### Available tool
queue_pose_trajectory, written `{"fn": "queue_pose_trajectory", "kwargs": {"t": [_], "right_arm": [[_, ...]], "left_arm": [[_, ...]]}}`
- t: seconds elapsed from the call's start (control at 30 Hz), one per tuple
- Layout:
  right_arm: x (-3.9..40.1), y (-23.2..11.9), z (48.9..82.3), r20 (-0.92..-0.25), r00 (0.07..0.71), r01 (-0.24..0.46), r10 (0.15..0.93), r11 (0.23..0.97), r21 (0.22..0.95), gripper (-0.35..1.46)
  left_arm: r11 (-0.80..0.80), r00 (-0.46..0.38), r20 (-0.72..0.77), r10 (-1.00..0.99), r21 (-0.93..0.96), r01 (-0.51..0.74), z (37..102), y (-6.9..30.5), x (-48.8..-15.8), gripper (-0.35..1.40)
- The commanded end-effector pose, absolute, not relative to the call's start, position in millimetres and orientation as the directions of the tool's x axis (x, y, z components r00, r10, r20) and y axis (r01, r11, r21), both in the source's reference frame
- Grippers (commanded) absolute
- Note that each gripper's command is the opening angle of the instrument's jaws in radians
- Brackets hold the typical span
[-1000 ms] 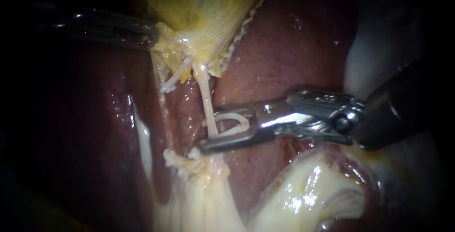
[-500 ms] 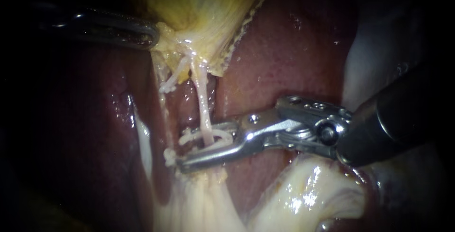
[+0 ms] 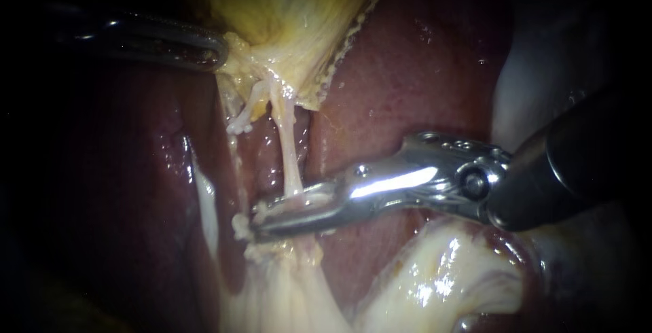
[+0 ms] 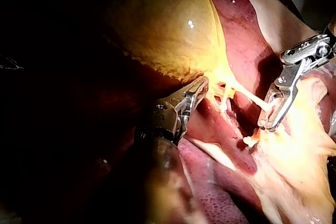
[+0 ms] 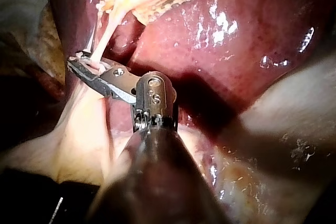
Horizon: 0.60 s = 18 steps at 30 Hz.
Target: Clipping second clip right tube
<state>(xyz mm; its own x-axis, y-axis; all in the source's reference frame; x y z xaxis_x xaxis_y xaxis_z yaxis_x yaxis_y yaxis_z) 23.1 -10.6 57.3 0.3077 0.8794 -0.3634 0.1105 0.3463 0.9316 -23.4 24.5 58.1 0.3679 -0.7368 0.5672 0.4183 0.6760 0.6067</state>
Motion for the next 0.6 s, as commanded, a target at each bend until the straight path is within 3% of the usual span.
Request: {"fn": "queue_pose_trajectory", "kwargs": {"t": [0.03, 0.07, 0.6], "right_arm": [[23.0, -10.6, 57.3, -0.359, 0.308, 0.109, 0.881, 0.342, 0.933, -0.29], [23.0, -10.5, 57.4, -0.359, 0.308, 0.109, 0.881, 0.342, 0.933, -0.35], [22.6, -10.3, 58.2, -0.338, 0.312, 0.102, 0.888, 0.323, 0.941, -0.35]], "left_arm": [[0.676, 0.368, 0.567, -0.737, 0.607, 0.418, 58.1, 24.5, -23.4, -0.35], [0.676, 0.368, 0.567, -0.737, 0.607, 0.418, 58.1, 24.5, -23.4, -0.35], [0.676, 0.368, 0.567, -0.737, 0.607, 0.418, 58.1, 24.5, -23.4, -0.35]]}}
